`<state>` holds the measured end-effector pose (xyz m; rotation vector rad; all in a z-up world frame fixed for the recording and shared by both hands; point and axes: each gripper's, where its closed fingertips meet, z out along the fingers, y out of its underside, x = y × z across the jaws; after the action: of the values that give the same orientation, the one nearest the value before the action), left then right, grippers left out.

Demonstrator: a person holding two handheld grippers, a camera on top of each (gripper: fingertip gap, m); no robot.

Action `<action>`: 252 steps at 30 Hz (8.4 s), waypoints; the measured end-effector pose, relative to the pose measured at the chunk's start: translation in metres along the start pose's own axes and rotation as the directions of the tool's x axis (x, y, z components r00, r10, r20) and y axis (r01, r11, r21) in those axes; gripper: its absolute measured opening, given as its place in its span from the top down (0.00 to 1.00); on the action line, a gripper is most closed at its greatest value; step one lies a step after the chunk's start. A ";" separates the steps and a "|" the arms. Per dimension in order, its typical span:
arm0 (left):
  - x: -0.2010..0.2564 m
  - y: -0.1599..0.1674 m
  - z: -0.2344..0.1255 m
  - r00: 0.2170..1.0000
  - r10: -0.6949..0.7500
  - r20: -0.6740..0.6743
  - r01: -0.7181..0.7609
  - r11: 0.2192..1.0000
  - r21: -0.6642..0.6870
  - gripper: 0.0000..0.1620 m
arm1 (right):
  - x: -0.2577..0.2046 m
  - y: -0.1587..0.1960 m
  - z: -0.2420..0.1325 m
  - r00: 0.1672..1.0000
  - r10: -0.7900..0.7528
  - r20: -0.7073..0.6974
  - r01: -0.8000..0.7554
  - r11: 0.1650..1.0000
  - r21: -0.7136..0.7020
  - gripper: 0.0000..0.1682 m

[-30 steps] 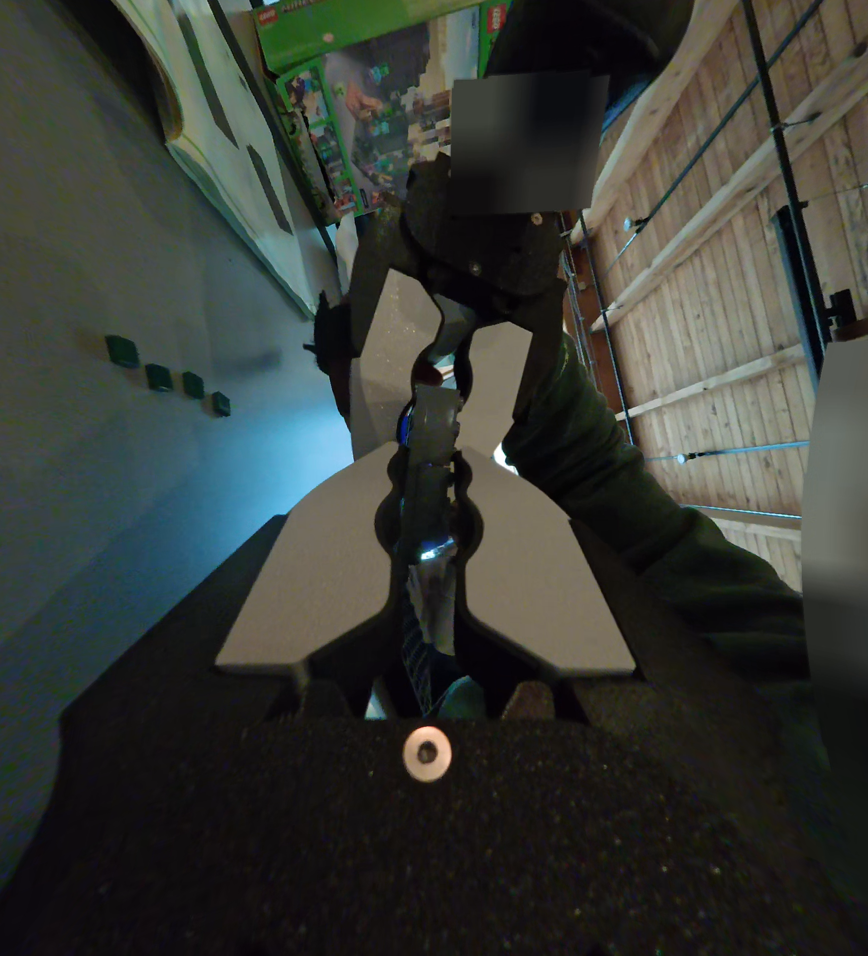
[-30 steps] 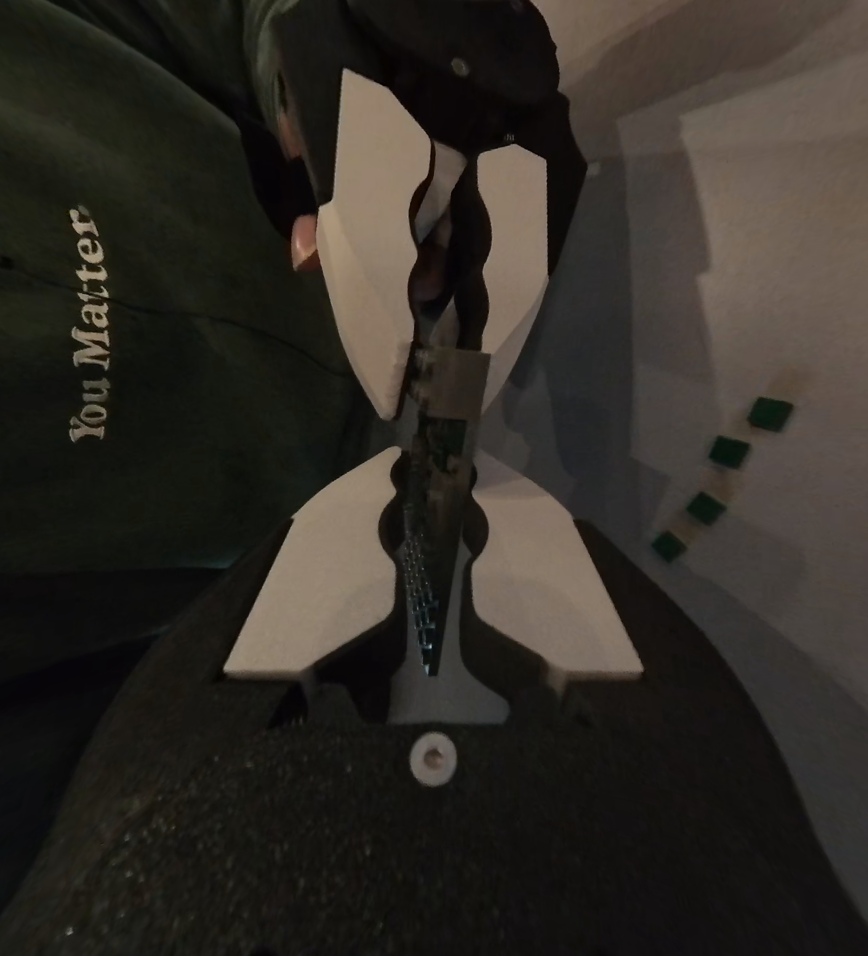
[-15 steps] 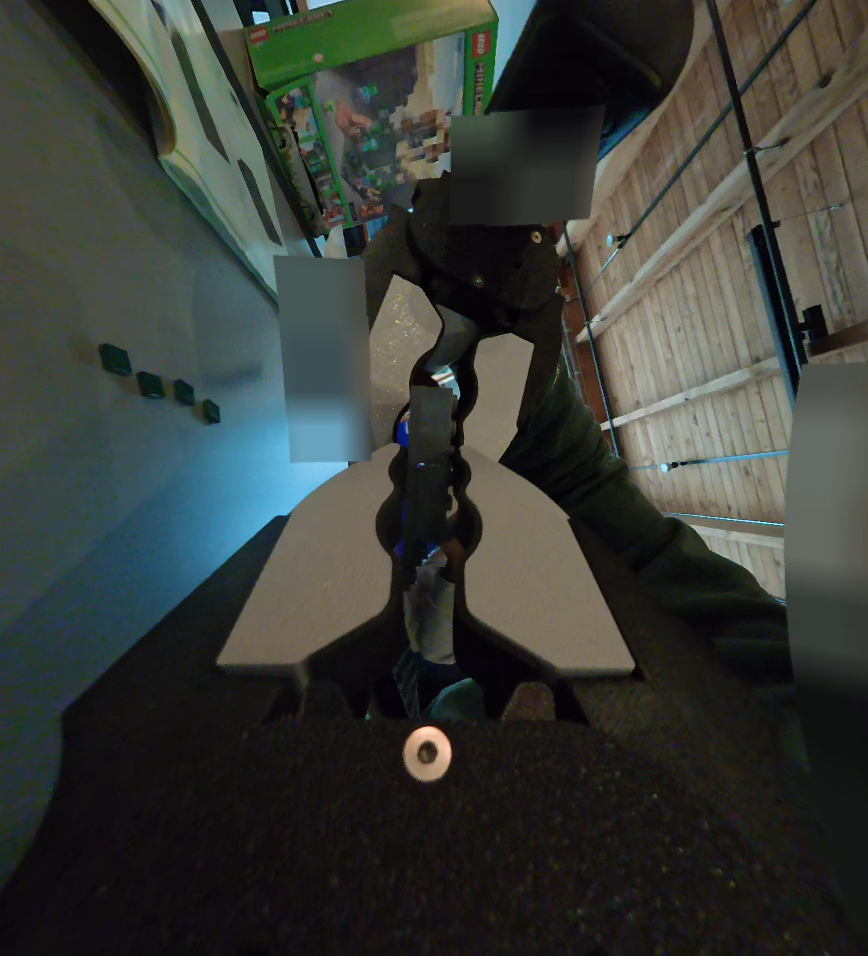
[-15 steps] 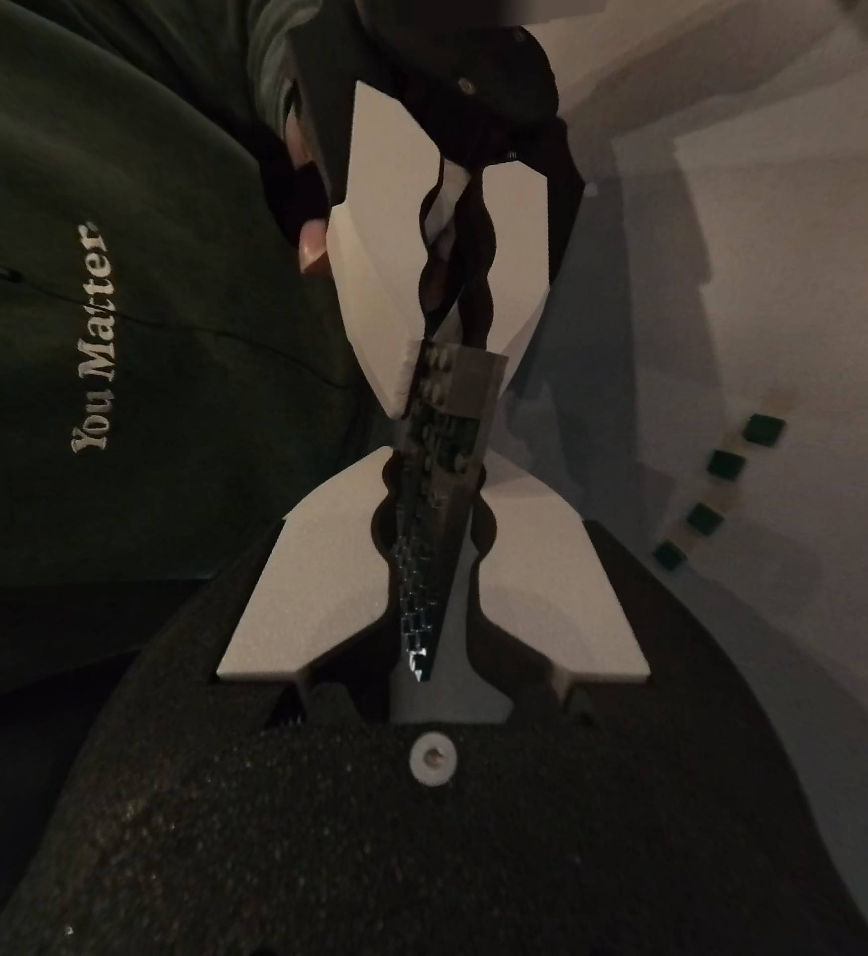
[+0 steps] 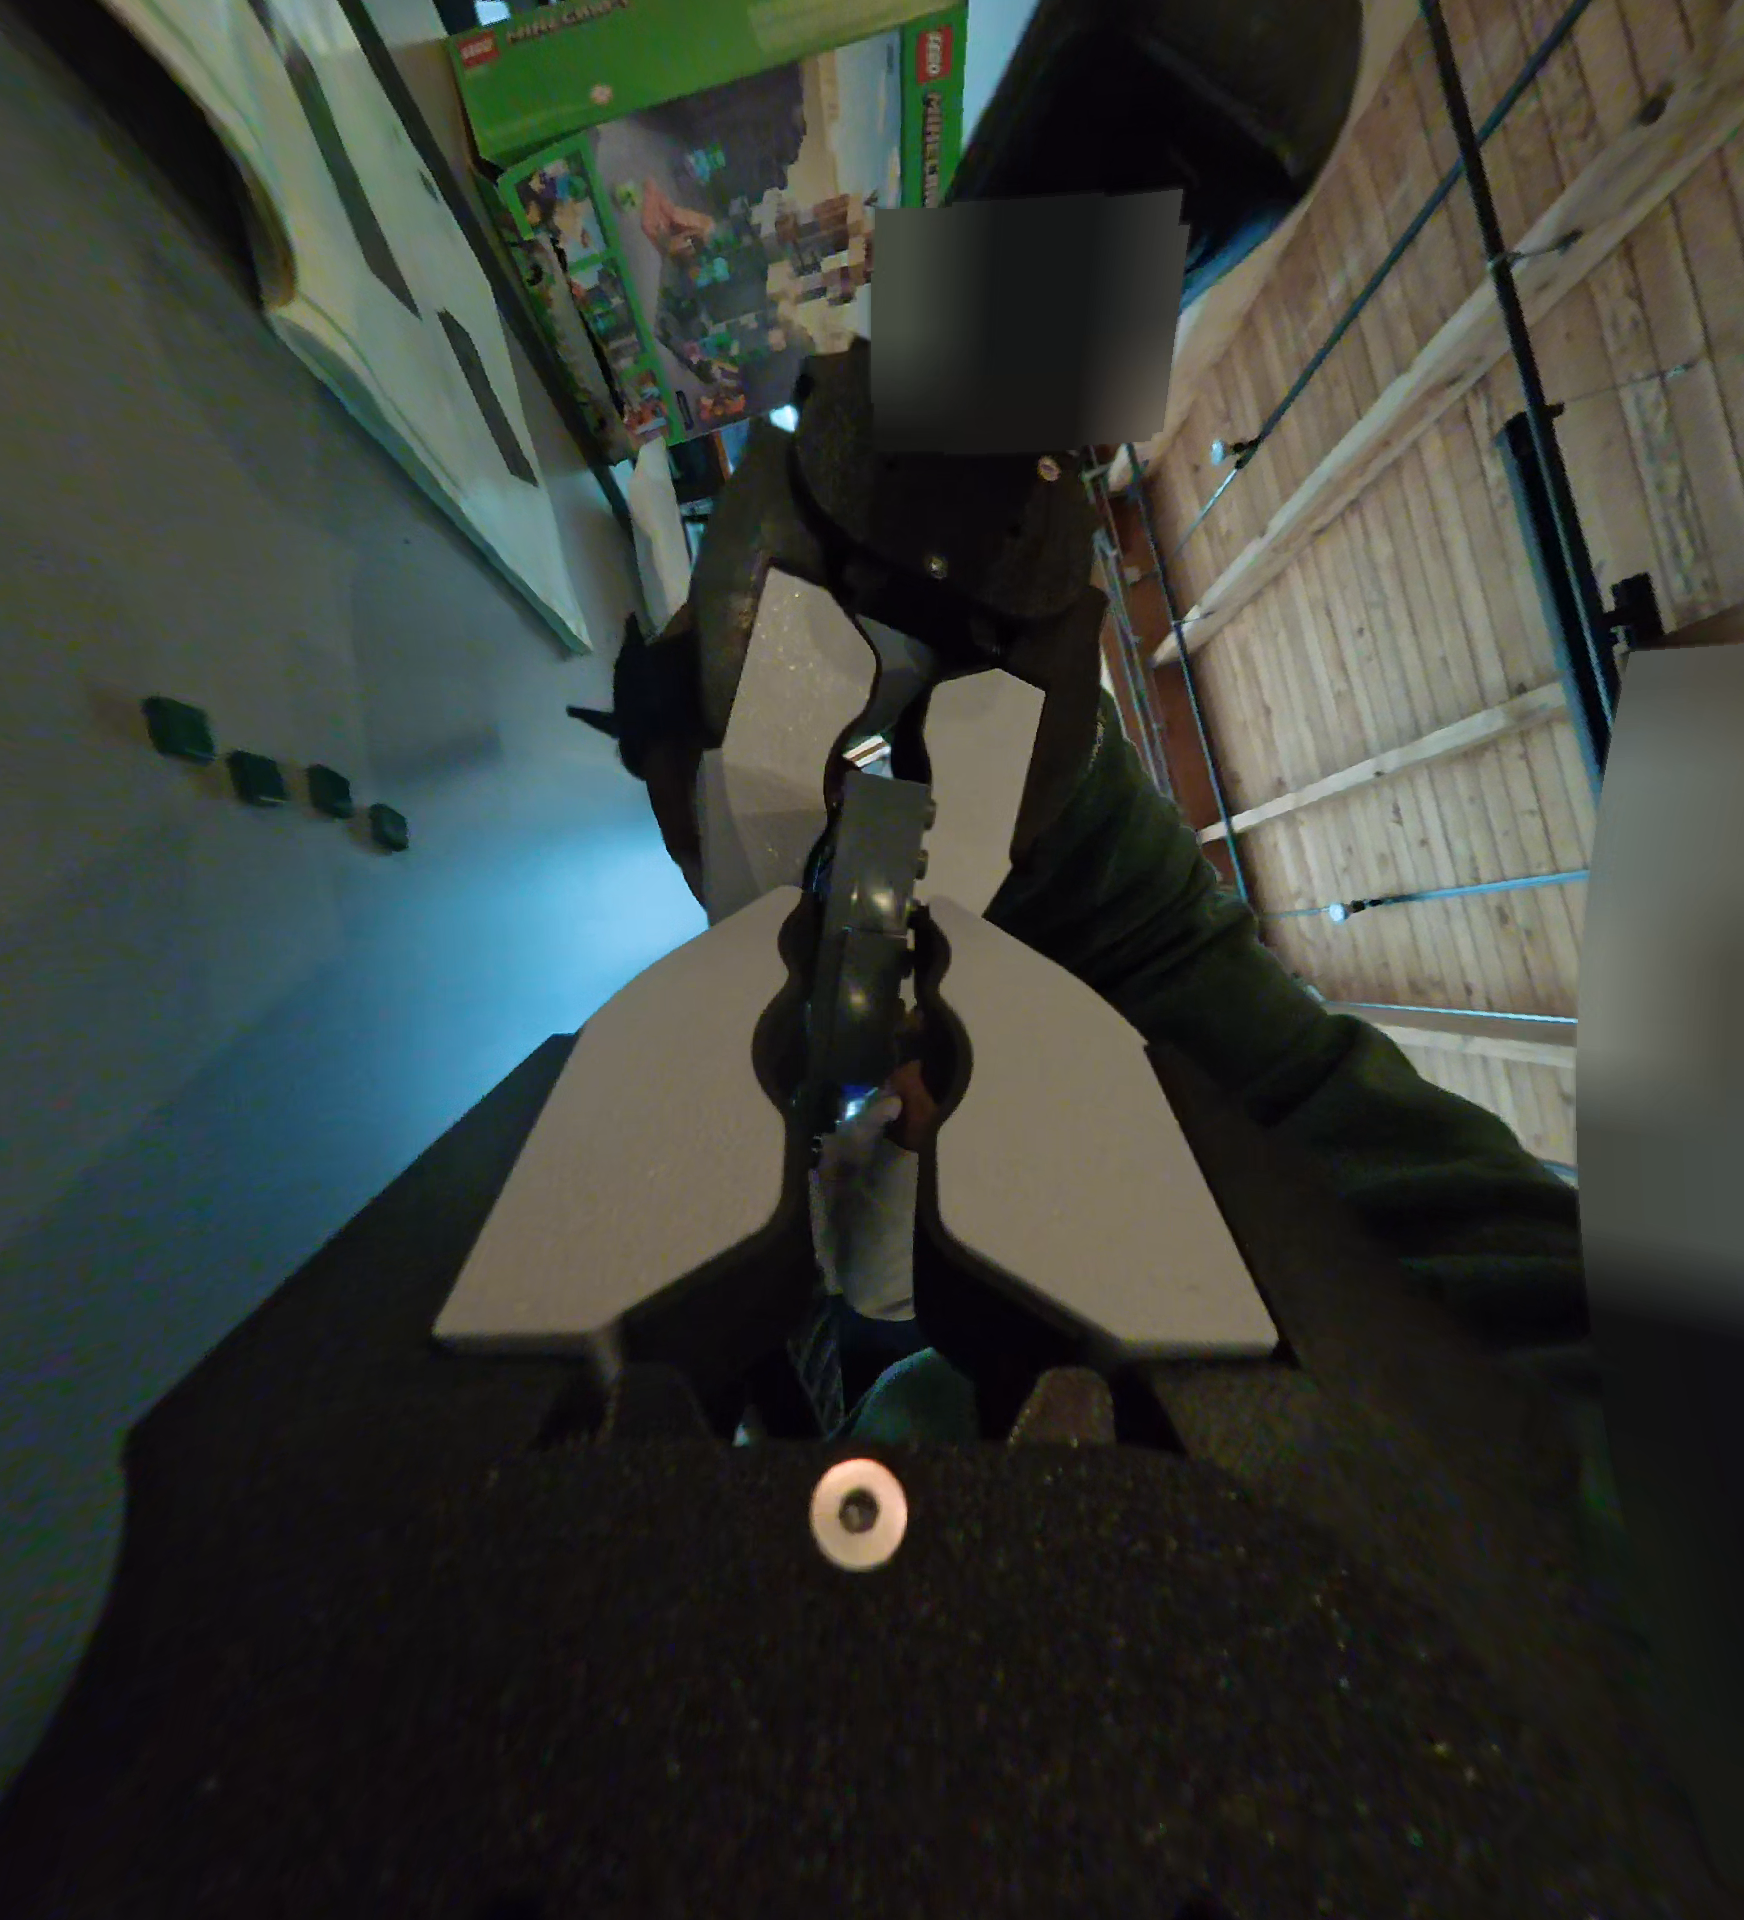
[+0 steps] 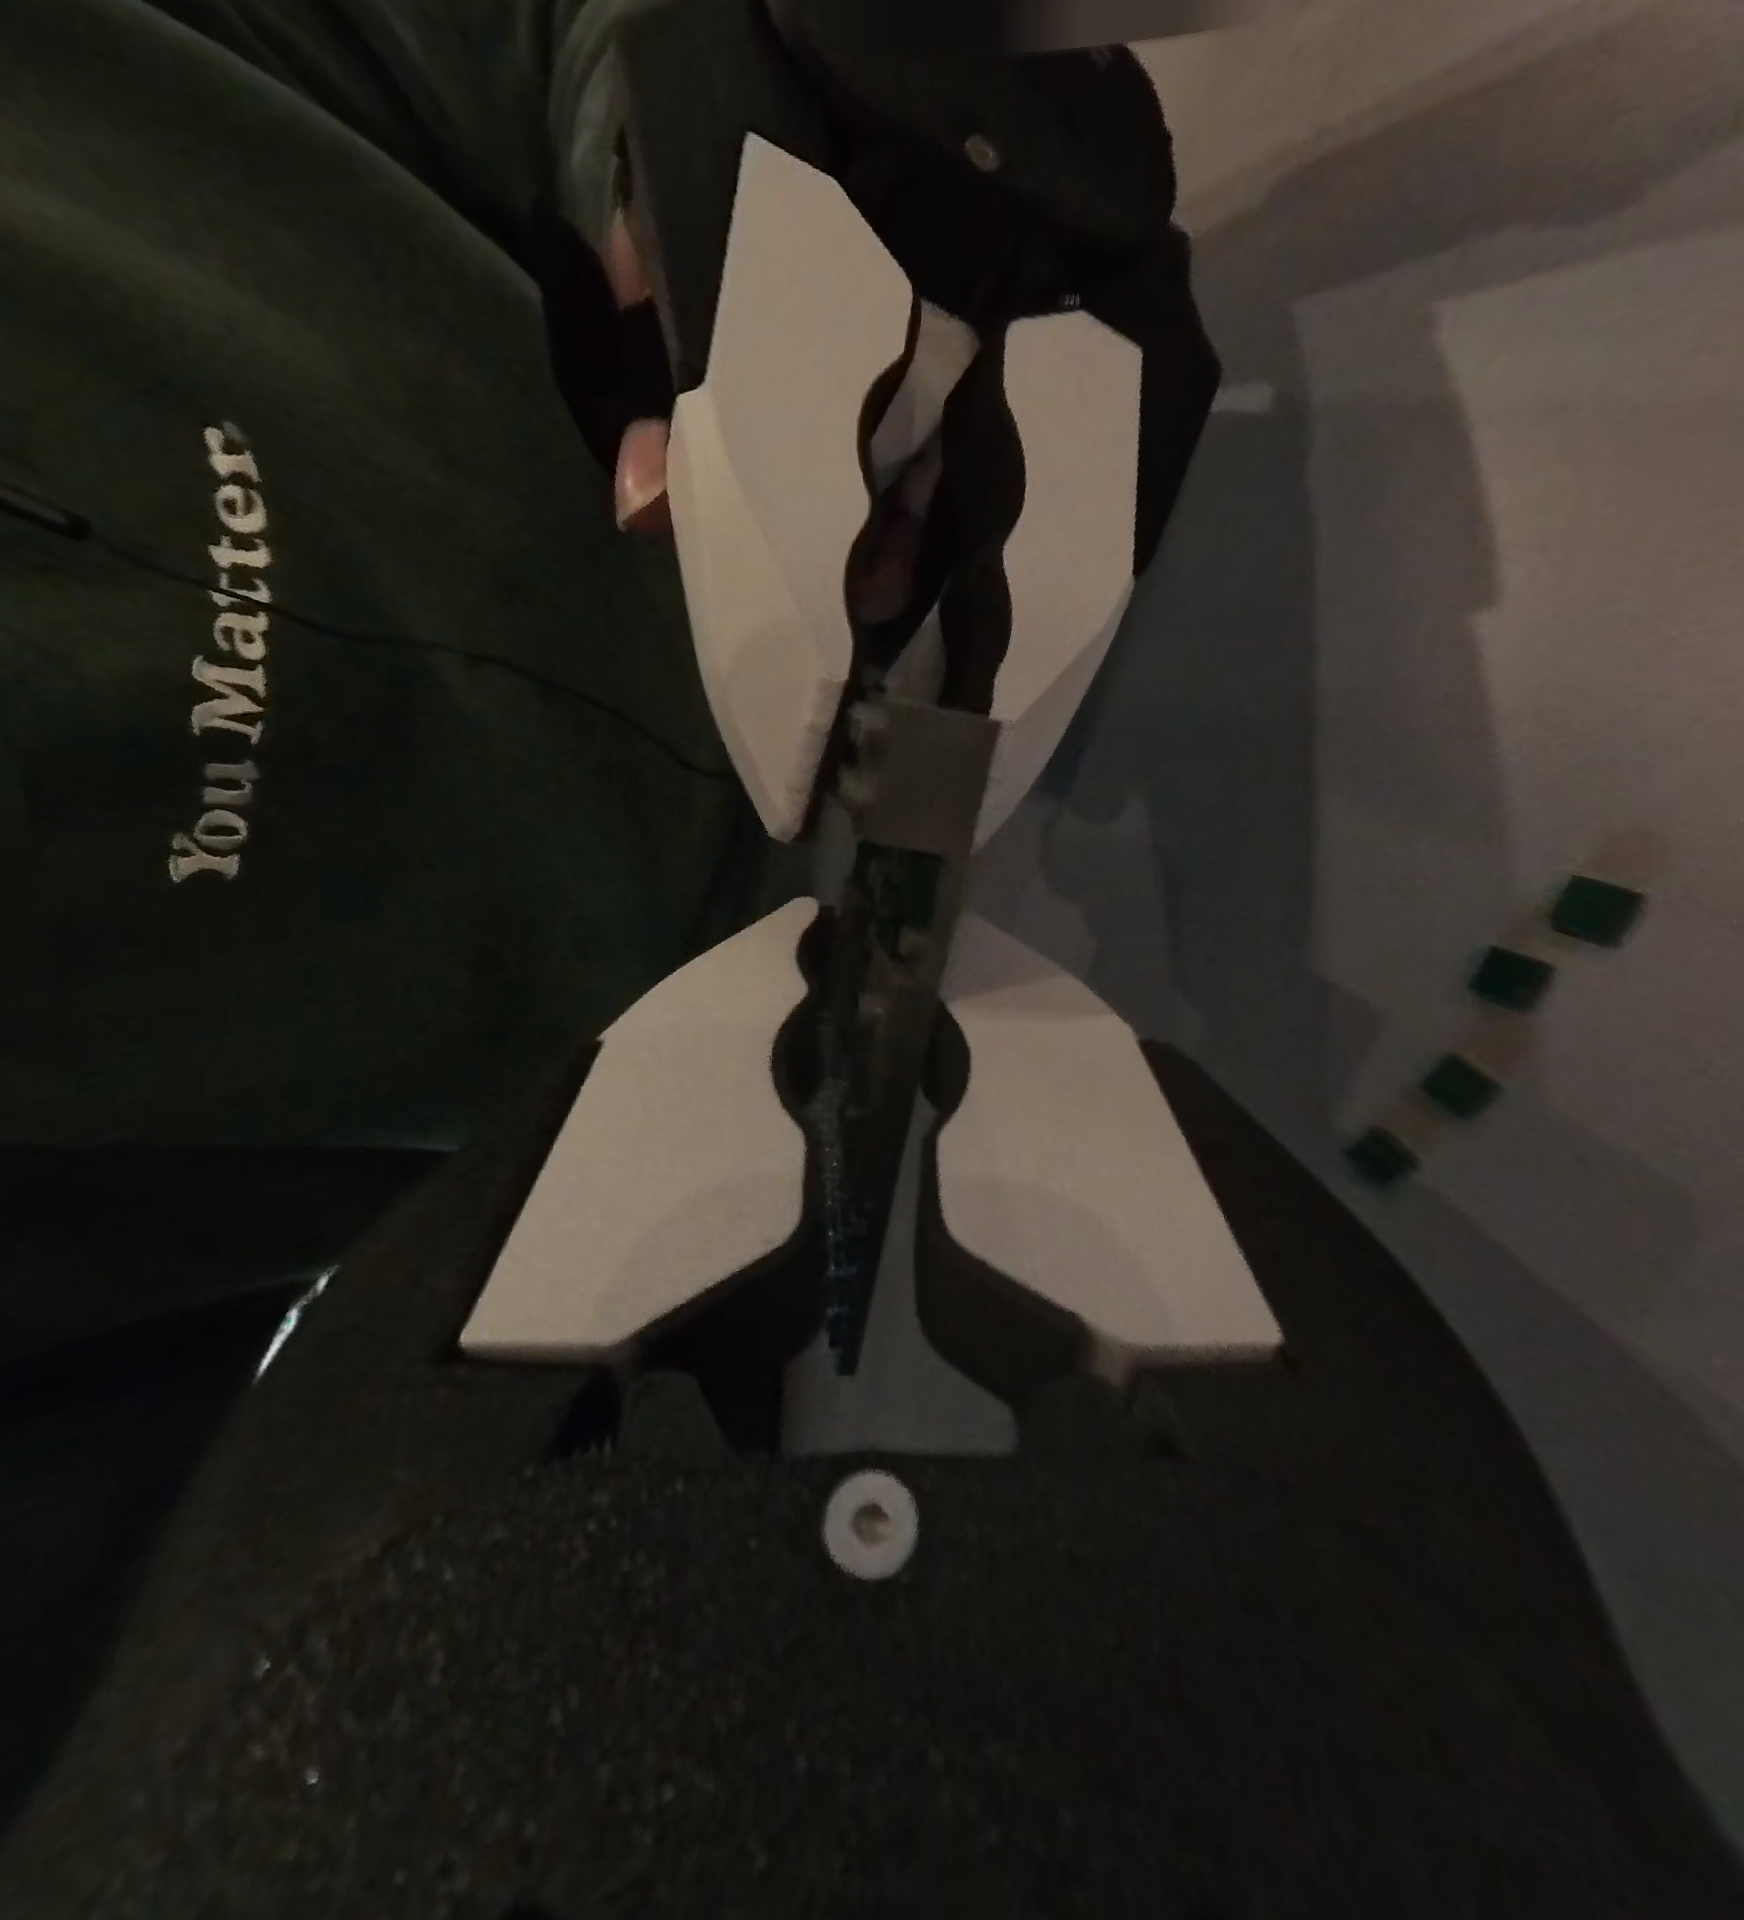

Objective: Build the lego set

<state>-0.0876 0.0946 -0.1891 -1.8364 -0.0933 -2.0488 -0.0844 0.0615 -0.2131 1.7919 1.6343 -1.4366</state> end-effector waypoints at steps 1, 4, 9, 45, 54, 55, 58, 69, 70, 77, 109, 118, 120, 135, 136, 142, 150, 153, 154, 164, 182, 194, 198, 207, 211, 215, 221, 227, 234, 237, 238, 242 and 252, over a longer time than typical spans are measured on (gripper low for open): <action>0.001 0.001 0.000 1.000 0.009 0.002 -0.009 1.000 -0.004 0.90 | 0.000 0.000 0.001 1.000 0.000 0.004 0.000 1.000 0.001 0.93; 0.000 0.003 -0.001 1.000 0.025 0.013 -0.025 1.000 -0.012 0.90 | 0.001 0.001 0.003 1.000 0.001 0.001 -0.001 1.000 0.002 0.94; 0.000 0.007 -0.001 0.997 0.068 0.028 -0.067 0.997 -0.025 0.90 | -0.001 0.004 0.006 1.000 0.020 0.020 -0.020 1.000 0.009 0.94; 0.012 0.026 -0.001 0.982 0.189 -0.002 -0.188 0.978 -0.086 0.90 | -0.016 0.010 0.017 0.995 -0.094 -0.043 0.096 0.994 0.044 0.94; 0.011 0.028 -0.002 0.986 0.165 -0.014 -0.166 0.982 -0.095 0.90 | -0.014 0.010 0.019 0.996 -0.078 -0.048 0.082 0.994 0.070 0.95; 0.012 0.028 -0.002 0.986 0.167 -0.021 -0.168 0.981 -0.094 0.90 | -0.015 0.010 0.019 0.996 -0.078 -0.046 0.081 0.994 0.075 0.95; 0.013 0.027 -0.003 0.978 0.206 -0.020 -0.207 0.974 -0.089 0.90 | -0.016 0.008 0.019 0.997 -0.069 -0.039 0.072 0.994 0.085 0.96; 0.017 0.023 -0.006 0.978 0.203 -0.054 -0.206 0.977 -0.059 0.90 | -0.021 0.002 0.017 1.000 0.002 -0.010 -0.001 0.995 0.100 0.95; 0.018 0.022 -0.006 0.980 0.186 -0.066 -0.190 0.980 -0.054 0.90 | -0.023 0.001 0.016 1.000 0.008 -0.003 -0.008 0.995 0.097 0.94; 0.021 0.018 -0.008 0.984 0.146 -0.105 -0.149 0.988 -0.029 0.90 | -0.025 -0.003 0.015 1.000 0.013 -0.017 -0.012 0.998 0.054 0.88; 0.050 -0.004 -0.010 0.942 0.271 -0.199 -0.244 0.958 0.151 0.90 | -0.041 -0.023 -0.019 0.926 0.254 -0.281 0.169 0.387 0.906 0.85; 0.062 -0.003 -0.012 0.903 0.385 -0.194 -0.355 0.919 0.172 0.90 | -0.047 -0.027 -0.019 0.918 0.211 -0.337 0.239 0.383 0.892 0.94; 0.064 -0.003 -0.012 0.897 0.397 -0.193 -0.365 0.914 0.179 0.90 | -0.049 -0.028 -0.019 0.914 0.206 -0.350 0.253 0.385 0.888 0.94; 0.073 -0.002 -0.014 0.886 0.404 -0.229 -0.358 0.908 0.218 0.90 | -0.057 -0.031 -0.017 0.926 0.192 -0.325 0.245 0.348 0.905 0.95; 0.073 -0.003 -0.014 0.888 0.397 -0.233 -0.349 0.911 0.221 0.90 | -0.058 -0.032 -0.017 0.926 0.188 -0.326 0.250 0.341 0.906 0.95; 0.077 -0.002 -0.014 0.888 0.390 -0.244 -0.343 0.915 0.215 0.90 | -0.059 -0.032 -0.021 0.925 0.166 -0.343 0.281 0.312 0.908 0.88; 0.071 0.002 -0.011 0.894 0.382 -0.234 -0.338 0.918 0.206 0.90 | -0.056 -0.035 -0.020 0.893 0.180 -0.412 0.347 0.307 0.886 0.90; 0.070 0.001 -0.010 0.897 0.377 -0.232 -0.332 0.920 0.209 0.90 | -0.056 -0.036 -0.020 0.891 0.182 -0.416 0.351 0.307 0.885 0.94; 0.070 0.001 -0.010 0.896 0.379 -0.232 -0.334 0.919 0.210 0.90 | -0.056 -0.036 -0.019 0.891 0.181 -0.416 0.351 0.308 0.884 0.94; 0.073 0.003 -0.008 0.890 0.391 -0.235 -0.345 0.914 0.213 0.90 | -0.059 -0.034 -0.019 0.894 0.163 -0.418 0.361 0.293 0.886 0.95; 0.097 0.013 -0.004 0.835 0.471 -0.285 -0.425 0.880 0.211 0.90 | -0.080 -0.028 -0.022 0.787 0.018 -0.616 0.587 0.282 0.758 0.88; 0.098 0.019 -0.001 0.814 0.514 -0.271 -0.479 0.857 0.189 0.90 | -0.084 -0.031 -0.023 0.829 0.058 -0.556 0.526 0.258 0.811 0.95; 0.098 0.020 0.000 0.811 0.521 -0.267 -0.487 0.853 0.188 0.89 | -0.084 -0.030 -0.023 0.828 0.061 -0.557 0.527 0.254 0.811 0.95; 0.104 0.022 0.002 0.791 0.561 -0.246 -0.530 0.828 0.184 0.90 | -0.091 -0.029 -0.025 0.836 0.013 -0.548 0.534 0.212 0.819 0.95; 0.111 0.027 0.004 0.749 0.615 -0.246 -0.588 0.789 0.179 0.90 | -0.098 -0.028 -0.025 0.770 -0.027 -0.637 0.628 0.205 0.751 0.93; 0.113 0.029 0.002 0.716 0.654 -0.242 -0.626 0.756 0.192 0.90 | -0.095 -0.025 -0.020 0.694 -0.011 -0.720 0.694 0.277 0.665 0.86; 0.112 0.030 -0.005 0.705 0.655 -0.274 -0.617 0.756 0.219 0.90 | -0.097 -0.017 -0.021 0.696 0.027 -0.717 0.685 0.272 0.675 0.88; 0.118 0.035 -0.015 0.647 0.662 -0.379 -0.598 0.749 0.286 0.90 | -0.105 -0.018 -0.012 0.673 0.000 -0.740 0.709 0.287 0.644 0.94; 0.122 0.043 -0.020 0.577 0.694 -0.430 -0.631 0.713 0.306 0.90 | -0.109 -0.017 -0.006 0.643 -0.023 -0.765 0.738 0.285 0.611 0.96; 0.122 0.045 -0.021 0.557 0.707 -0.436 -0.644 0.699 0.311 0.90 | -0.109 -0.017 -0.005 0.634 -0.025 -0.773 0.745 0.290 0.601 0.96; 0.122 0.045 -0.020 0.556 0.709 -0.434 -0.645 0.698 0.312 0.90 | -0.109 -0.016 -0.005 0.634 -0.023 -0.773 0.744 0.290 0.602 0.96; 0.117 0.042 -0.017 0.585 0.698 -0.413 -0.638 0.710 0.297 0.90 | -0.104 -0.014 -0.007 0.659 0.001 -0.752 0.716 0.305 0.628 0.96; 0.081 0.009 0.003 0.869 0.468 -0.160 -0.429 0.874 0.227 0.90 | -0.074 -0.010 -0.030 0.934 0.155 -0.322 0.264 0.308 0.914 0.88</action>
<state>-0.0877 0.0678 -0.1123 -1.3600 0.1838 -1.8135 -0.0679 0.0470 -0.1355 2.7423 0.8580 -2.6080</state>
